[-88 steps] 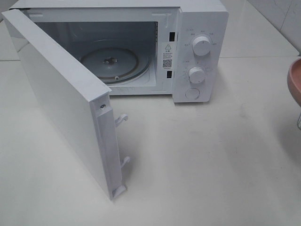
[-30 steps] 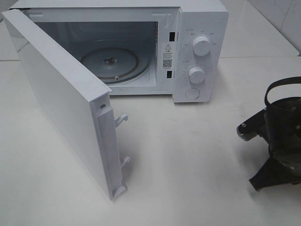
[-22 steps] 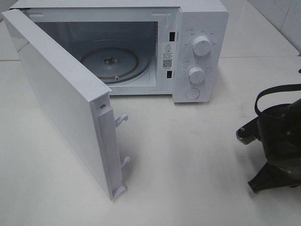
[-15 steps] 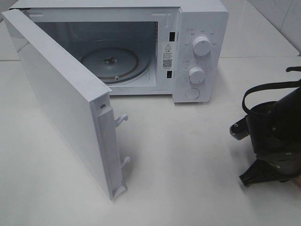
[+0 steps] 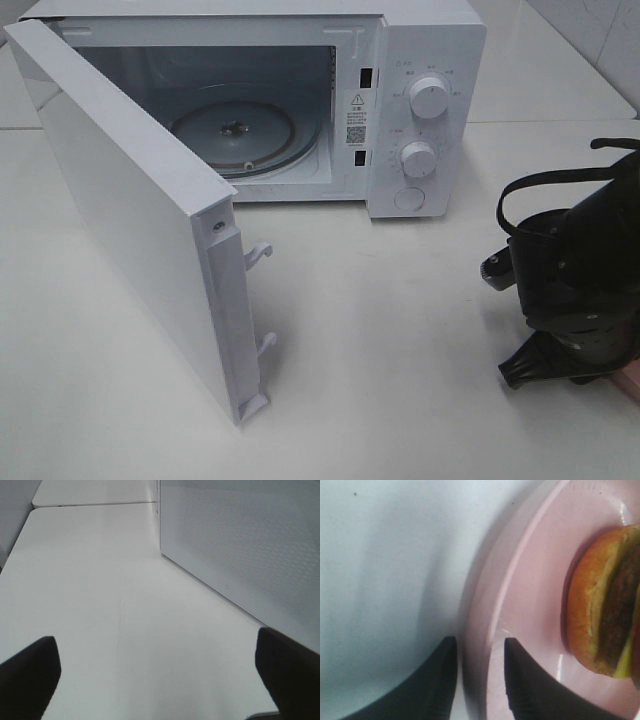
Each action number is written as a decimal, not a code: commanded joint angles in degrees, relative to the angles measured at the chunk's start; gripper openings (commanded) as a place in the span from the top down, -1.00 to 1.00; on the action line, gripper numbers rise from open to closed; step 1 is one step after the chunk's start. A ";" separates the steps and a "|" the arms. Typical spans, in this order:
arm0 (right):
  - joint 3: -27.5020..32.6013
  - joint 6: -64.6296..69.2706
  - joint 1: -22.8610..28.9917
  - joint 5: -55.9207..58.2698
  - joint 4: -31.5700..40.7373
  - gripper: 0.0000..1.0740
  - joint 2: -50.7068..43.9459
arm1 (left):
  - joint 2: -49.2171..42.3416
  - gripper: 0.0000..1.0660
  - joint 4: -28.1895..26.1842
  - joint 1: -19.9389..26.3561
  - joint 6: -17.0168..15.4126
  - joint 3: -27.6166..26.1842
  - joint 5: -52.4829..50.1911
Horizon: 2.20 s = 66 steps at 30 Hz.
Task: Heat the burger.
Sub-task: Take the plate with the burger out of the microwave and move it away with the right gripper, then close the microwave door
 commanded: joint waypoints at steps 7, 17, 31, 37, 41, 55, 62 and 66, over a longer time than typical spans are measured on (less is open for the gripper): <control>-0.06 -5.27 -0.29 -0.97 4.70 0.16 -2.06 | -0.40 -0.83 -0.40 0.29 -0.06 0.23 -0.40; -0.06 -14.73 -0.29 -1.49 11.75 0.16 -11.40 | -0.40 -0.83 -0.40 0.29 -0.06 0.23 -0.40; -0.06 -38.16 -0.29 -1.55 28.88 0.10 -28.02 | -0.40 -0.83 -0.40 0.29 -0.06 0.23 -0.40; -0.06 -45.78 -0.29 -1.49 35.18 0.01 -34.21 | -0.40 -0.83 -0.40 0.29 -0.06 0.23 -0.40; -0.06 -51.45 -0.29 -0.80 38.56 -0.18 -40.11 | -0.40 -0.83 -0.40 0.29 -0.06 0.23 -0.40; -0.06 -56.21 -0.29 9.11 39.53 -0.42 -53.92 | -0.40 -0.83 -0.40 0.29 -0.06 0.23 -0.40; -0.06 -56.15 -0.29 13.58 39.99 -0.42 -60.68 | -0.40 -0.83 -0.40 0.29 -0.06 0.23 -0.40; -0.06 -56.21 -0.29 15.58 40.74 -0.42 -68.47 | -0.40 -0.83 -0.40 0.29 -0.06 0.23 -0.40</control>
